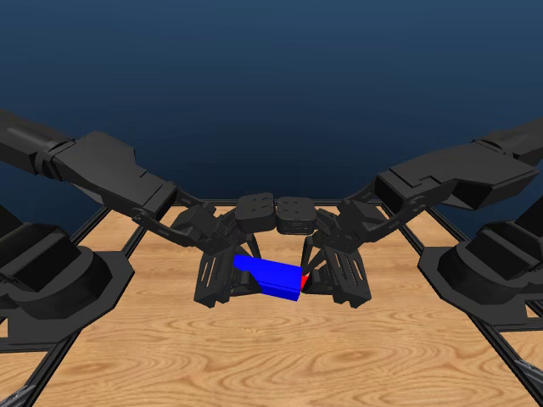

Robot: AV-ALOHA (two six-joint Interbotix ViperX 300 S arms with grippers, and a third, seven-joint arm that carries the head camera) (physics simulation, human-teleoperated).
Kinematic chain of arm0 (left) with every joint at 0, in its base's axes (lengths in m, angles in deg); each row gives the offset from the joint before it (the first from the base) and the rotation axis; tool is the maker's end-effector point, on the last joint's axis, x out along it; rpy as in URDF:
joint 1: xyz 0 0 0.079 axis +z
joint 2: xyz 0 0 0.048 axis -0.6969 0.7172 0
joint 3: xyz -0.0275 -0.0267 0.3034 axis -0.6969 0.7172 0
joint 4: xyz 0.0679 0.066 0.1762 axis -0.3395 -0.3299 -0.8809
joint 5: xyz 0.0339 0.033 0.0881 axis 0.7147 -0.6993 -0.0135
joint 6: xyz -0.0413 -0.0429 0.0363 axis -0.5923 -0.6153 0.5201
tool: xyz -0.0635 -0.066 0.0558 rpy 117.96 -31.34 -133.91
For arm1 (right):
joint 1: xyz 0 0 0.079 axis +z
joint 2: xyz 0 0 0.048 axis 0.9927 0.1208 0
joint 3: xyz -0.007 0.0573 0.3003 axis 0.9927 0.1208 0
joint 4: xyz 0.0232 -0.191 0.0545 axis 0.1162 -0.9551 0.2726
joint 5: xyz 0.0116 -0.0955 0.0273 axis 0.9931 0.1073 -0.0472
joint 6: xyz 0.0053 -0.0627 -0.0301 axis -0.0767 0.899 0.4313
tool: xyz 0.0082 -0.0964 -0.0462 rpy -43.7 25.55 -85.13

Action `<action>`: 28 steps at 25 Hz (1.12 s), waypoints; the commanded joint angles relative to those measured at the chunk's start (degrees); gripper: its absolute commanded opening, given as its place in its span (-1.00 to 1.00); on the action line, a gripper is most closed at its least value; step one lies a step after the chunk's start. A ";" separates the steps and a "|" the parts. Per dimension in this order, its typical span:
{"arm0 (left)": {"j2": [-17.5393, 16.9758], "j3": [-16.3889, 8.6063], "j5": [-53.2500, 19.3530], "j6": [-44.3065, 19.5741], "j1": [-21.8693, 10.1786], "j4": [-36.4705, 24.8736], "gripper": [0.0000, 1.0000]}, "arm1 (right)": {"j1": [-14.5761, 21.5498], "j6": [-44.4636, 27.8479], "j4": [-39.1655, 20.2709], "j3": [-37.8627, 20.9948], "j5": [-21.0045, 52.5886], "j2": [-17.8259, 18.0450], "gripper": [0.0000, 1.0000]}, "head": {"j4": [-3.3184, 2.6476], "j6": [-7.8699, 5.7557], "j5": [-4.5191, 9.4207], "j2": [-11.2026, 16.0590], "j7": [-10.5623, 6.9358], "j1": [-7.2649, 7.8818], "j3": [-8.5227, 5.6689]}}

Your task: Insert peg into socket

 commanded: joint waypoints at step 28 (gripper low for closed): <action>-3.72 4.24 4.31 -5.15 2.66 0.48 -1.00 | -1.07 -9.69 -1.27 12.29 -12.49 -6.82 -1.00 | 0.07 0.15 -0.55 0.34 0.07 0.03 -0.66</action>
